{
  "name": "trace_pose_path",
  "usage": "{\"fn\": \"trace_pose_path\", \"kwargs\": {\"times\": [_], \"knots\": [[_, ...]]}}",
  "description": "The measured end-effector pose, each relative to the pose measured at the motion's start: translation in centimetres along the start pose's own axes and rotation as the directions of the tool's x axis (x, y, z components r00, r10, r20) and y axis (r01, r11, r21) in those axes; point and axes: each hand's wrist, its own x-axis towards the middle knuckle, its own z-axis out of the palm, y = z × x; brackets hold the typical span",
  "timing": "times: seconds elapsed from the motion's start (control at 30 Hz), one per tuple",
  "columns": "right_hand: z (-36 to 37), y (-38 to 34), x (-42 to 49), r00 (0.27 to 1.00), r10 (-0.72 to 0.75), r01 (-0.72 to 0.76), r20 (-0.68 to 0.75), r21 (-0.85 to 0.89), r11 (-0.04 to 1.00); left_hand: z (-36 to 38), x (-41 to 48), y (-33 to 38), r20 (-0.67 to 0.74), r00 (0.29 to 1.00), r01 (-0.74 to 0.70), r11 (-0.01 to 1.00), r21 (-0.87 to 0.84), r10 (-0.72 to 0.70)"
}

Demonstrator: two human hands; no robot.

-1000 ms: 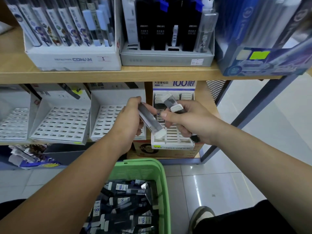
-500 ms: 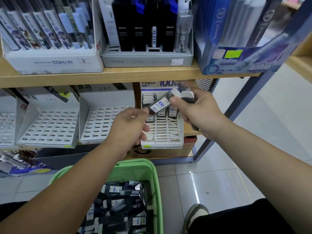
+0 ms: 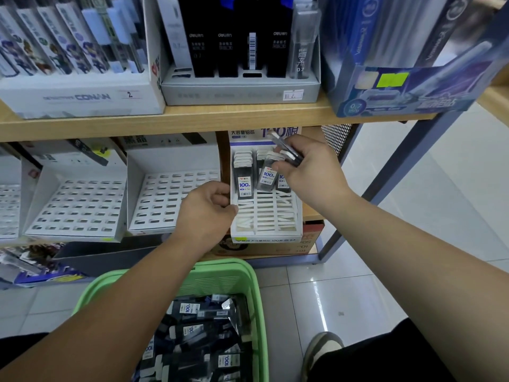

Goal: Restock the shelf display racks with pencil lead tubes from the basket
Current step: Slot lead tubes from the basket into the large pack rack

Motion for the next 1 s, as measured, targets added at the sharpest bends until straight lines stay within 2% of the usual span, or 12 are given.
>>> {"fn": "trace_pose_path", "kwargs": {"times": [0.2, 0.4, 0.63, 1.0], "knots": [[0.5, -0.4, -0.1, 1.000, 0.007, -0.006, 0.022, -0.029, 1.000, 0.1, 0.1, -0.2, 0.013, 1.000, -0.006, 1.000, -0.013, 0.006], [0.7, -1.1, 0.0, 0.997, -0.058, 0.063, 0.043, -0.154, 0.986, 0.0, 0.3, -0.6, 0.023, 1.000, 0.008, 0.999, -0.045, -0.007], [0.8, -1.2, 0.1, 0.999, -0.028, 0.032, 0.047, -0.077, 0.997, 0.1, 0.5, -0.8, 0.025, 1.000, 0.008, 0.998, -0.056, -0.006], [0.9, -1.4, 0.1, 0.998, -0.032, 0.036, 0.056, -0.063, 0.997, 0.0, 0.8, -1.1, 0.016, 1.000, 0.018, 0.998, -0.055, -0.017]]}}
